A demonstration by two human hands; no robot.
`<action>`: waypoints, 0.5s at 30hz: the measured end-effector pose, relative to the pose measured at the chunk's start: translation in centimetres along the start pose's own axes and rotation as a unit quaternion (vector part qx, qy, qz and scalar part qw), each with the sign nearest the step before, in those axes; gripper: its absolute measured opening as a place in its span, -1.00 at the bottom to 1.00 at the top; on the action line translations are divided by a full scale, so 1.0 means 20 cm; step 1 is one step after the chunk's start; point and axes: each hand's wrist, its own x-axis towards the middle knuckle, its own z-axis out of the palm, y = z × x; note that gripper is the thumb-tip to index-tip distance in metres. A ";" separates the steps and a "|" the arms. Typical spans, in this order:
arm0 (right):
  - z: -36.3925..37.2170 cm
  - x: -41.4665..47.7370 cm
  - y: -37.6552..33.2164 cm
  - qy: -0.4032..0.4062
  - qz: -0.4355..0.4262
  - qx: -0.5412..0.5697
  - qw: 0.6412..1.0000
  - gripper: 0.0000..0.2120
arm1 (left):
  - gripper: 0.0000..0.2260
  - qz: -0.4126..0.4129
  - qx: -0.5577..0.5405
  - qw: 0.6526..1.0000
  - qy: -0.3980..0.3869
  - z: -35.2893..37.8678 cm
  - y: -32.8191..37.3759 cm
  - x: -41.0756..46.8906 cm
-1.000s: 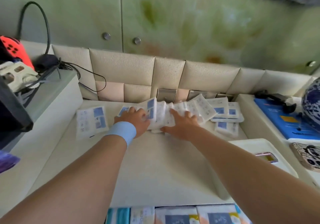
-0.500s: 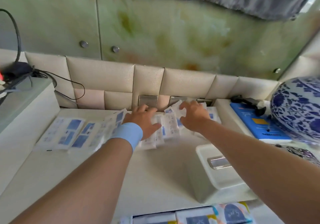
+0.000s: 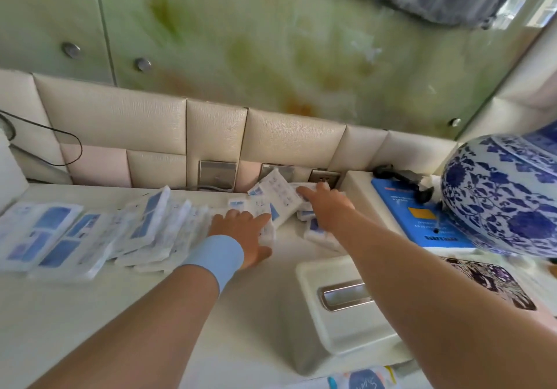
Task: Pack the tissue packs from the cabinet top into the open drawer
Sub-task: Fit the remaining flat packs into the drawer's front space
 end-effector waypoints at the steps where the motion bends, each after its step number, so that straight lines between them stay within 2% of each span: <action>1: -0.01 -0.02 0.01 0.014 -0.002 -0.008 1.000 -0.30 | -0.34 0.001 -0.014 1.000 0.009 -0.01 0.00 -0.01; 4: -0.07 -0.07 0.04 0.069 0.007 -0.024 0.997 -0.48 | -0.38 0.002 -0.117 0.992 0.052 -0.05 -0.02 -0.02; 7: -0.14 -0.14 0.06 0.139 0.001 -0.006 0.990 -0.57 | -0.29 0.006 -0.211 0.971 0.109 -0.10 -0.03 -0.03; 10: -0.23 -0.21 0.04 0.226 -0.023 0.066 0.972 -0.64 | -0.16 0.047 -0.233 0.956 0.173 -0.17 -0.03 -0.04; 13: -0.32 -0.27 -0.04 0.281 -0.082 0.179 0.939 -0.63 | -0.03 0.087 -0.243 0.937 0.237 -0.25 -0.01 -0.08; 15: -0.36 -0.31 -0.12 0.289 -0.132 0.262 0.911 -0.63 | -0.06 0.099 -0.276 0.911 0.292 -0.29 -0.02 -0.09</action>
